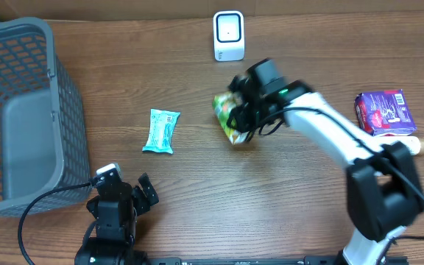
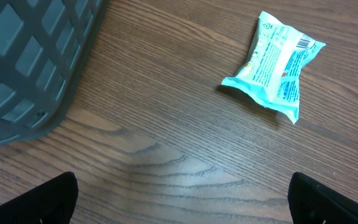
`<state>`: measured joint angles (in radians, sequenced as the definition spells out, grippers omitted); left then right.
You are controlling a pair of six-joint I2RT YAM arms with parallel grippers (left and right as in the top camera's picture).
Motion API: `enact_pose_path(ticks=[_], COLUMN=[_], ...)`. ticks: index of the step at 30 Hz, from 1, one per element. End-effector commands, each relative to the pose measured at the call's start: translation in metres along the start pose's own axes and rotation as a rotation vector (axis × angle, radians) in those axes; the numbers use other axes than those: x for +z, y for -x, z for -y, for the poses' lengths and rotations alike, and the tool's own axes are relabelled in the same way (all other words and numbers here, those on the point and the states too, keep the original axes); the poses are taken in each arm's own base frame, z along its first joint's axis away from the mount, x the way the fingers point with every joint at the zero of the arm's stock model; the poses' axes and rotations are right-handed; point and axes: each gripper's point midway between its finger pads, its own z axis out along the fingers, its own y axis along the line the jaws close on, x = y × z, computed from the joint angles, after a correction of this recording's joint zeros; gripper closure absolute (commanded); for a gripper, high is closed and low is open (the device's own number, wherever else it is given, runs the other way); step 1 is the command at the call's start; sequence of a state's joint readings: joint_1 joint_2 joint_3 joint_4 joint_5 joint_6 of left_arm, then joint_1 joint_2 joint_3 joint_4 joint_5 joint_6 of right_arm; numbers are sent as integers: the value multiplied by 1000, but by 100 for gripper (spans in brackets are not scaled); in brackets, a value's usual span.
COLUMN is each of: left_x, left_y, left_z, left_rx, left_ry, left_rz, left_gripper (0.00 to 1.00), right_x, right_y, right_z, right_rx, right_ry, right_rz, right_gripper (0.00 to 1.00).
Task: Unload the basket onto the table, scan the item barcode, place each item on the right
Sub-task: 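Lift the green tea pouch and raise it toward the white scanner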
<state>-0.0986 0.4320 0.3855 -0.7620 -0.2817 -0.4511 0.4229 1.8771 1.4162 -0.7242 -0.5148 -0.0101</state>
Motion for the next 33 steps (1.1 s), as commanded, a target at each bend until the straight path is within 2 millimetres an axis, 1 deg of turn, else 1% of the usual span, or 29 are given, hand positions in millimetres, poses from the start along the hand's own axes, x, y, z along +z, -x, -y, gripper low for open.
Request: enact_pose_path(ticks=[1, 2, 4, 7, 11, 15, 18, 21, 23, 26, 29, 31, 33], left_x=[-1, -1, -1, -1, -1, -1, -1, -1, -1, -1, -1, -1, -1], left_y=[3, 3, 3, 3, 3, 3, 3, 3, 3, 3, 3, 3, 3], left_z=[-1, -1, -1, -1, -1, -1, -1, -1, -1, -1, -1, -1, -1], left_rx=[-19, -19, -19, -19, -19, -19, -20, -19, -19, -19, -19, -19, -19], left_ry=[5, 5, 5, 5, 5, 5, 5, 6, 5, 5, 6, 6, 6], left_rz=[17, 17, 17, 16, 16, 16, 16, 16, 16, 16, 16, 16, 16], left_gripper=[1, 1, 0, 0, 1, 1, 1, 0, 0, 0, 0, 0, 0], right_x=[-68, -80, -96, -112, -112, -110, -113, -127, -142, -170, -189, -193, -192], right_y=[35, 38, 41, 45, 51, 62, 77, 97, 113, 137, 154, 163, 171], right_z=[-53, -56, -62, -63, -56, -51, -45, -37, -30, -17, -8, -2, 5], right_rx=[-67, -64, -68, -79, -77, -70, -58, -65, -74, -94, -145, -188, -227], right_ry=[322, 391, 496, 572, 522, 428, 288, 85, -74, -356, -594, -736, -850], right_rz=[153, 174, 200, 232, 248, 261, 281, 323, 368, 465, 542, 570, 582], right_gripper=[71, 72, 72, 72, 73, 75, 76, 80, 81, 81, 80, 80, 80])
